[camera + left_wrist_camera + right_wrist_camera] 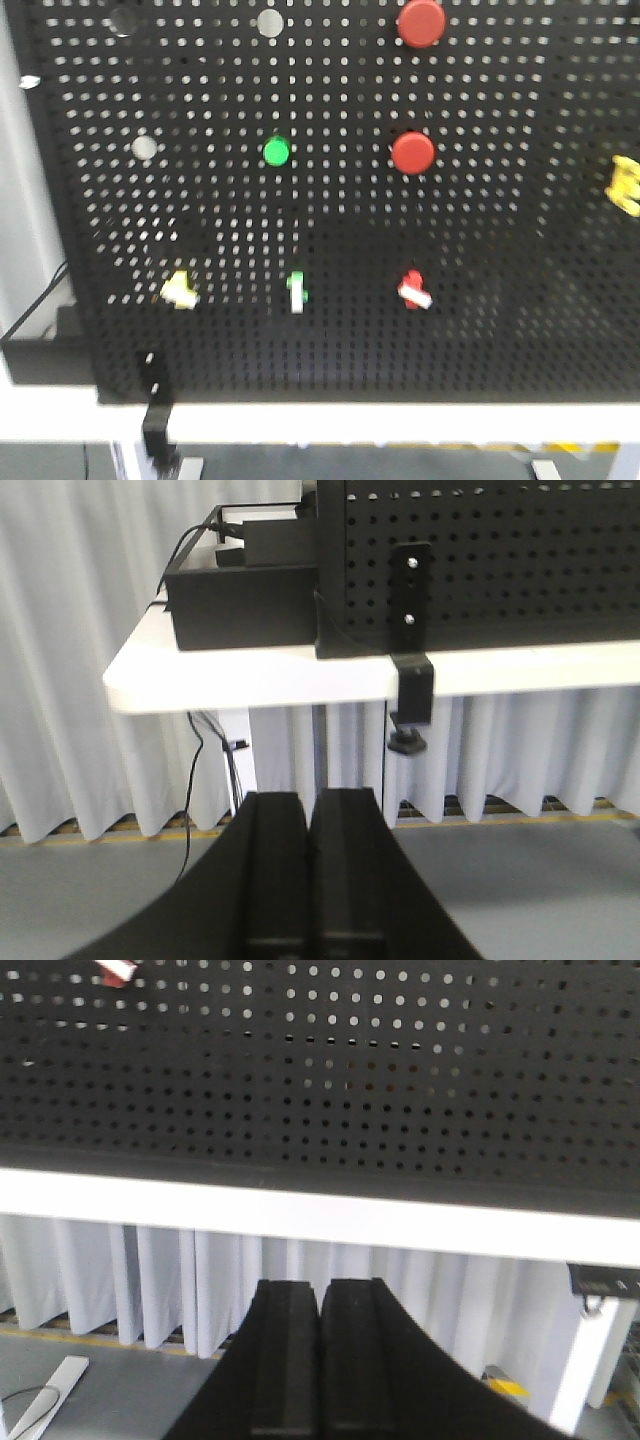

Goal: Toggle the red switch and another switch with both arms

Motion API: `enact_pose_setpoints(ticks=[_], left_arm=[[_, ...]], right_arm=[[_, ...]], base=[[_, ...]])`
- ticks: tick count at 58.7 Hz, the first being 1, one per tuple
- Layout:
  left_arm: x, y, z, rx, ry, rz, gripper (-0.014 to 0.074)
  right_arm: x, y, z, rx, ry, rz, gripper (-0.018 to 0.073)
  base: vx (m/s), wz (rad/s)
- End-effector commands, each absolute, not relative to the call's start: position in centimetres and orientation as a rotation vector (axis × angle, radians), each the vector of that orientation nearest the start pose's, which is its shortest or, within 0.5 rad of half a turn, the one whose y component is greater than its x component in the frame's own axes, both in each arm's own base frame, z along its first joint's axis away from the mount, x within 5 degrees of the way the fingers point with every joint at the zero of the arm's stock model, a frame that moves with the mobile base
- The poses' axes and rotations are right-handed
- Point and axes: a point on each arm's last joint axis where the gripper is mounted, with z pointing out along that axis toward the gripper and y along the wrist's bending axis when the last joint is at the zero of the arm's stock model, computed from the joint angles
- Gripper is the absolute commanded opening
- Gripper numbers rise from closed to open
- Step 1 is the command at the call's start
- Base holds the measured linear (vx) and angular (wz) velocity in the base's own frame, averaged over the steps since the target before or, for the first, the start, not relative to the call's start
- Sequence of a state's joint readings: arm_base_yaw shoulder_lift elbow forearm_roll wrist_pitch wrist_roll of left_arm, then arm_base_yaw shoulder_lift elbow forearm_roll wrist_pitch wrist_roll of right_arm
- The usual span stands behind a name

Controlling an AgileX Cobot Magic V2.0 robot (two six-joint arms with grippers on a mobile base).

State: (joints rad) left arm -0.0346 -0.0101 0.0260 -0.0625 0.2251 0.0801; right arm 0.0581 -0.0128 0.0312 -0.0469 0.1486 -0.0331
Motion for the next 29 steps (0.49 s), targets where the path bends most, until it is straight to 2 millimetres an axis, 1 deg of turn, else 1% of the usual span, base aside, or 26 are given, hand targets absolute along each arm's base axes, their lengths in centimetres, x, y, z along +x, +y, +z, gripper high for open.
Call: enact_pose_setpoints(ticks=[1,14,29], left_arm=[[5.71,-0.27,18.52,0.037,1.664,-0.03,0.0002],[5.71,-0.27,18.52,0.037,1.664,-0.03,0.0002],[5.71,-0.27,18.52,0.037,1.664,-0.03,0.0002]], right_arm=[[5.75,0.28,19.52,-0.114,1.575,-0.033,-0.0006],[5.75,0.28,19.52,-0.114,1.575,-0.033,-0.0006],[5.75,0.28,19.52,-0.114,1.575,-0.033,-0.0006]], base=[[0.34,0.0],[0.28,-0.02],[0.18,-0.03]])
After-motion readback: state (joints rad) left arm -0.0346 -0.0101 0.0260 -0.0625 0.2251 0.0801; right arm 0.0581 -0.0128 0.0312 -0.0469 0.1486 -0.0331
